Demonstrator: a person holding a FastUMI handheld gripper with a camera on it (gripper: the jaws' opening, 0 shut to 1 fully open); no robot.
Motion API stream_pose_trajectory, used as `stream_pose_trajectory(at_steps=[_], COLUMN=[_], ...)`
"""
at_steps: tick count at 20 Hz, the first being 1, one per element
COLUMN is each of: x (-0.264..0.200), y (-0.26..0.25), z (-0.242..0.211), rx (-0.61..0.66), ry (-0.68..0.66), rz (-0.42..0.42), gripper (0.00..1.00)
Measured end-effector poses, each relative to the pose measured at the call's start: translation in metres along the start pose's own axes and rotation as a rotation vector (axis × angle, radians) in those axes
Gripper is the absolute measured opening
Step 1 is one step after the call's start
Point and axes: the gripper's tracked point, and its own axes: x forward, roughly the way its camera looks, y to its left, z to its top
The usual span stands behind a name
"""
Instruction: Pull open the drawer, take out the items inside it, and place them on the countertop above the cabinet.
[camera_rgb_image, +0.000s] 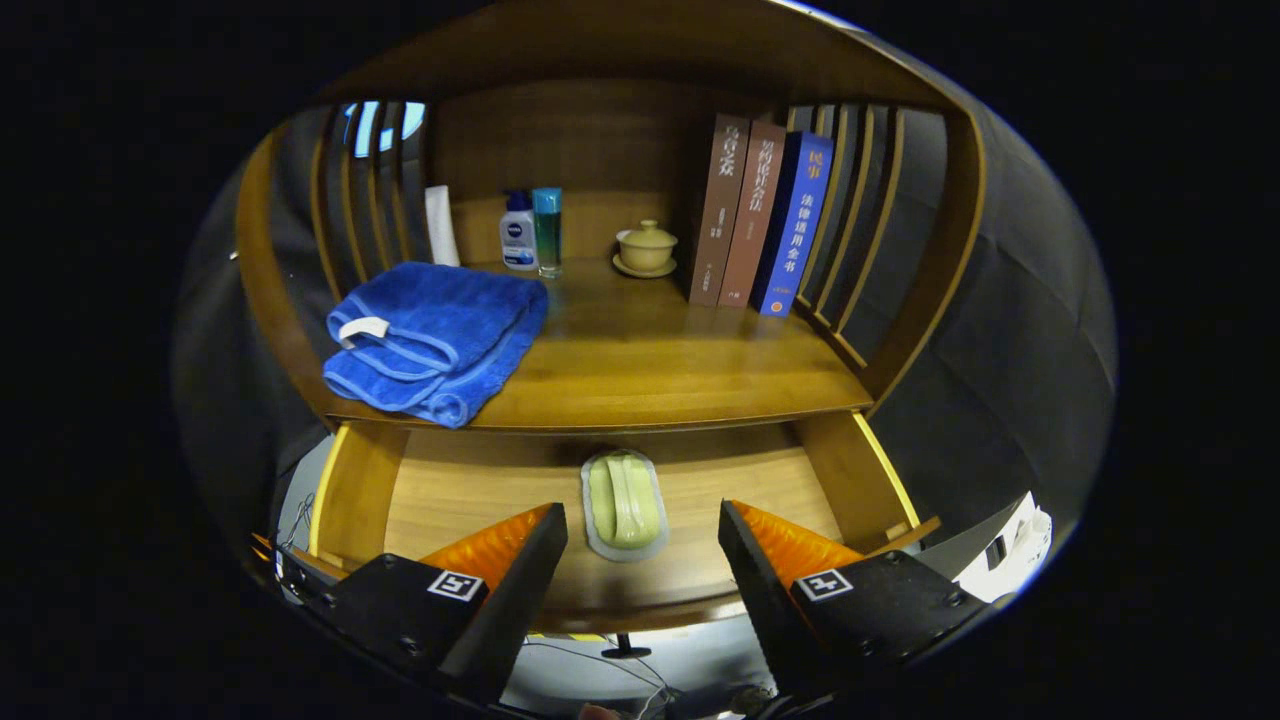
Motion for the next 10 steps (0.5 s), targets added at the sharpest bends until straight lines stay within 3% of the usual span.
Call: stream_pose_trajectory(at_steps=[8,10], x=[0.083,0.095], y=[0.013,0.015], z=[-0.027,-0.035], rx=[-0.004,-0.038], ry=[0.182,0.214], rz=[0.084,0.086], gripper=[0.97,0.92])
